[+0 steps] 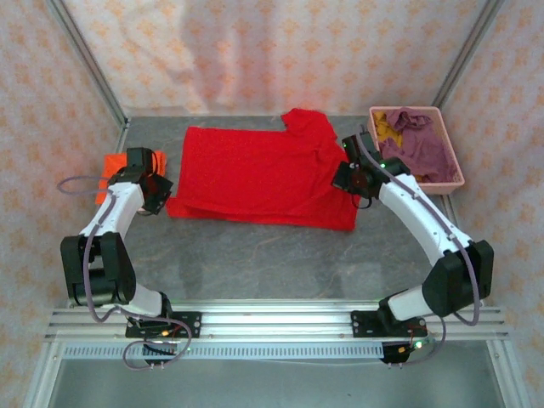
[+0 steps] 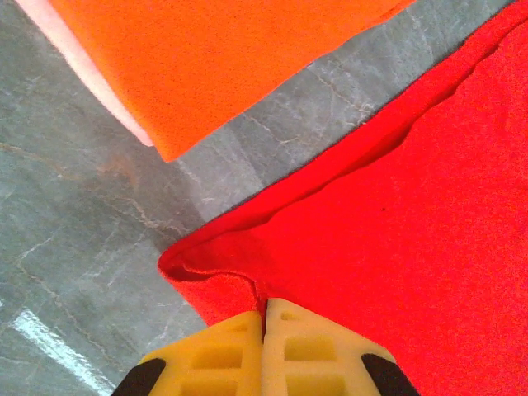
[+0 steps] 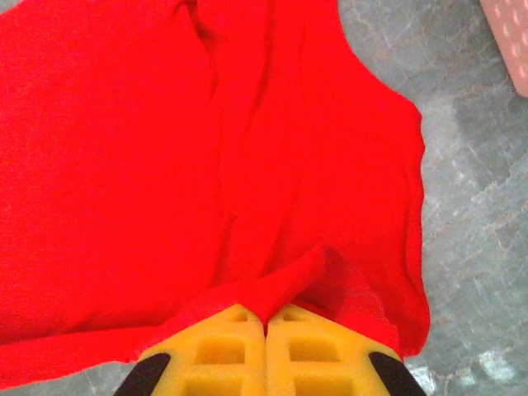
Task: Fold and stack the t-shirts
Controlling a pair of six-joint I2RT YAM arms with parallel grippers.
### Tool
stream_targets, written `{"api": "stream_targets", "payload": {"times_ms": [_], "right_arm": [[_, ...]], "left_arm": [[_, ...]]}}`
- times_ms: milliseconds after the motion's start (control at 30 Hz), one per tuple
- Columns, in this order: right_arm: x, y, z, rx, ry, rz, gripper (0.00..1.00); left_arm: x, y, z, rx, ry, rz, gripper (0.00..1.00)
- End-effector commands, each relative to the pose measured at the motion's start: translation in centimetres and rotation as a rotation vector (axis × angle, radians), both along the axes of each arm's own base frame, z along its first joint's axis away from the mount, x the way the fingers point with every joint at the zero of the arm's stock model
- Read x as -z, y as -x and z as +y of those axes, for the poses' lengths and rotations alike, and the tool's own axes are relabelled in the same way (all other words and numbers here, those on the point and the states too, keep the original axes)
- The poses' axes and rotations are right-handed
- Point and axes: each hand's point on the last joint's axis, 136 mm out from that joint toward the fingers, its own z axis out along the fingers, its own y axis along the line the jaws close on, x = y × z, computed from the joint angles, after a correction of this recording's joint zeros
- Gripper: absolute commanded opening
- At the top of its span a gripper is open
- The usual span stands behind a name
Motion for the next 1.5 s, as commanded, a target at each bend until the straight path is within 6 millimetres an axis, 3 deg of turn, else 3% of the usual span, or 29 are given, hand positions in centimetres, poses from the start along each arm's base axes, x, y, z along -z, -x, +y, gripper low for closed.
{"api": "stream_targets", "payload": {"times_ms": [0,567,1000,1467], "right_arm": [[-1.3,-1.5,-0.2,-0.042,0.023,-0.029,0.00],[-2.3,-7.3,-1.0,-0.043,0.058,-0.078,0.00],[-1.7,-9.4,-2.2,-0.015,0.137,-0.080,0.00],[-0.5,-11.3,-2.7,-0.001,0.118,-0.078,0.00]], "left_arm": [[-0.6,-0.8,0.5,0.005,-0.038,0.001,0.00],[-1.1,-4.9,0.3,0.035,-0.024,-0.011,0.00],[-1.2,-8.4,-0.1,0.097,-0.033,-0.009,0.00],[0.4,-9.1,0.4,0.094,-0.049,0.038,0.00]]}}
